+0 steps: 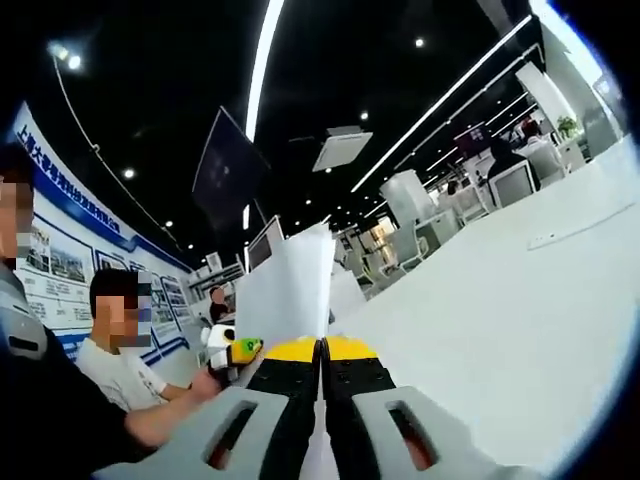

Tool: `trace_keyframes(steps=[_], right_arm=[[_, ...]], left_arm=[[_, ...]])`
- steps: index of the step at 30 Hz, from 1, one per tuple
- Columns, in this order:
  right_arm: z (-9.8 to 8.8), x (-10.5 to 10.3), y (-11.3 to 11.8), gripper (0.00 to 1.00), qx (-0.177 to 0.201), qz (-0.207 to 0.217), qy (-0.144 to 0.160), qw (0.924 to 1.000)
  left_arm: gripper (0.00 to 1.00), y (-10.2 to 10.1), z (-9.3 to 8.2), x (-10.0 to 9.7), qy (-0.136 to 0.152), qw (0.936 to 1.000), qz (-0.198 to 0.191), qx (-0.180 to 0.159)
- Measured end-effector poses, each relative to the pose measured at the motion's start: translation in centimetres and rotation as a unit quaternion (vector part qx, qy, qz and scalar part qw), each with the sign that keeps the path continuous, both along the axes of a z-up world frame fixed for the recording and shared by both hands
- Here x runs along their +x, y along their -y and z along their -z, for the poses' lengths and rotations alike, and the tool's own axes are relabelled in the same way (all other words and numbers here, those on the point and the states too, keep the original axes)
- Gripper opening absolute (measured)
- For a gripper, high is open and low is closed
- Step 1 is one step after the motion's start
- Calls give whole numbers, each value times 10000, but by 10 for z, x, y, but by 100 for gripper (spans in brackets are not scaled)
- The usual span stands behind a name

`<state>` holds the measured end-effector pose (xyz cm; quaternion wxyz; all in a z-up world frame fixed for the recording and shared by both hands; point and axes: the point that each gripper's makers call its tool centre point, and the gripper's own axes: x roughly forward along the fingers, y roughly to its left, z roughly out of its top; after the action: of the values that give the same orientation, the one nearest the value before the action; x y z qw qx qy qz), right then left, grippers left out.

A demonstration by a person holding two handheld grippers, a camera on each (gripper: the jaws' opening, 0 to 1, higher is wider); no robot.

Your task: Organize the stack of printing papers by aligning and flattening the scattered papers on the table

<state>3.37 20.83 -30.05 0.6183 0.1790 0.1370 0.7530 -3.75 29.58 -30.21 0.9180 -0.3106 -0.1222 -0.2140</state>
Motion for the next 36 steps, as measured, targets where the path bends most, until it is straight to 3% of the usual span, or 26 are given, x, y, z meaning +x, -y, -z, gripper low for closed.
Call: trace_keyframes(steps=[3, 15, 21, 25, 29, 36], right_arm=[[-2, 1, 4, 0, 0, 38, 98, 9999], [-5, 10, 19, 0, 43, 169, -4, 9998], [-1, 17, 25, 0, 37, 255, -47, 9997], [0, 24, 30, 0, 77, 390, 91, 9992], [-2, 32, 36, 0, 216, 537, 106, 9983], [-1, 37, 43, 8, 303, 657, 162, 9972]], left_arm=[[6, 4, 1, 2, -26, 9999, 17, 115], [6, 7, 2, 3, -102, 9996, 54, 258], [6, 14, 7, 8, -327, 9972, -79, 667], [6, 18, 5, 6, -332, 9969, -57, 713], [6, 20, -7, 3, -201, 9968, -96, 769], [6, 30, -37, 2, 121, 9935, -123, 1129]])
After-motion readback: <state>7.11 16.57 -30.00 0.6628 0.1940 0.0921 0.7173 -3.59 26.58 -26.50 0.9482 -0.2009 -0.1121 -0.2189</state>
